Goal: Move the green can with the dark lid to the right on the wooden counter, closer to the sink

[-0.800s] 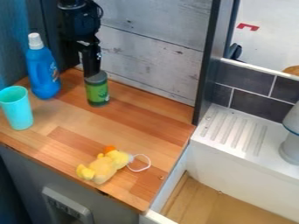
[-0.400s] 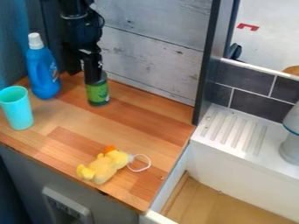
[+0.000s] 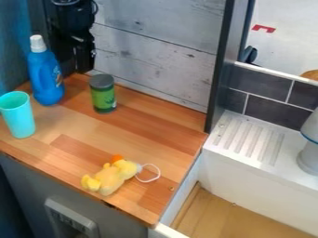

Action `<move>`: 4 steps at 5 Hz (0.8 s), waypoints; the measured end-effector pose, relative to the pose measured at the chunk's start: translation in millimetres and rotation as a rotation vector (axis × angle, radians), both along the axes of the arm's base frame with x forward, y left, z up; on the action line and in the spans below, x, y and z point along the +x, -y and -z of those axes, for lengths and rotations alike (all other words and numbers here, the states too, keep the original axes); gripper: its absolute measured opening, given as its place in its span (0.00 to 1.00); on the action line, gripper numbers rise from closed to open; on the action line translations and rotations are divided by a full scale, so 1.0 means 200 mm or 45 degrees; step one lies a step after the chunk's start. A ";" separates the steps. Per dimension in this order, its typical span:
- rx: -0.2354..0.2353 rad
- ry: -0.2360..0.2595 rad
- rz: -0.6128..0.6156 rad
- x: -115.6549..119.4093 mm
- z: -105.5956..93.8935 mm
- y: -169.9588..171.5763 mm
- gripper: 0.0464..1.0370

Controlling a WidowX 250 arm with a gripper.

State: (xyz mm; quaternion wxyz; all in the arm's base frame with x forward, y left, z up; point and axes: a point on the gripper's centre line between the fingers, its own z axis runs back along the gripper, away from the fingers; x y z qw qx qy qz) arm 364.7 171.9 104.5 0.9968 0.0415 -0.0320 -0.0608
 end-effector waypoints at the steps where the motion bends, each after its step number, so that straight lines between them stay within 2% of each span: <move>1: 0.077 -0.002 -0.021 0.04 0.03 -0.07 0.97; 2: 0.107 0.009 -0.025 0.11 0.05 -0.10 0.97; 4: 0.170 -0.034 0.035 0.19 0.13 -0.06 0.97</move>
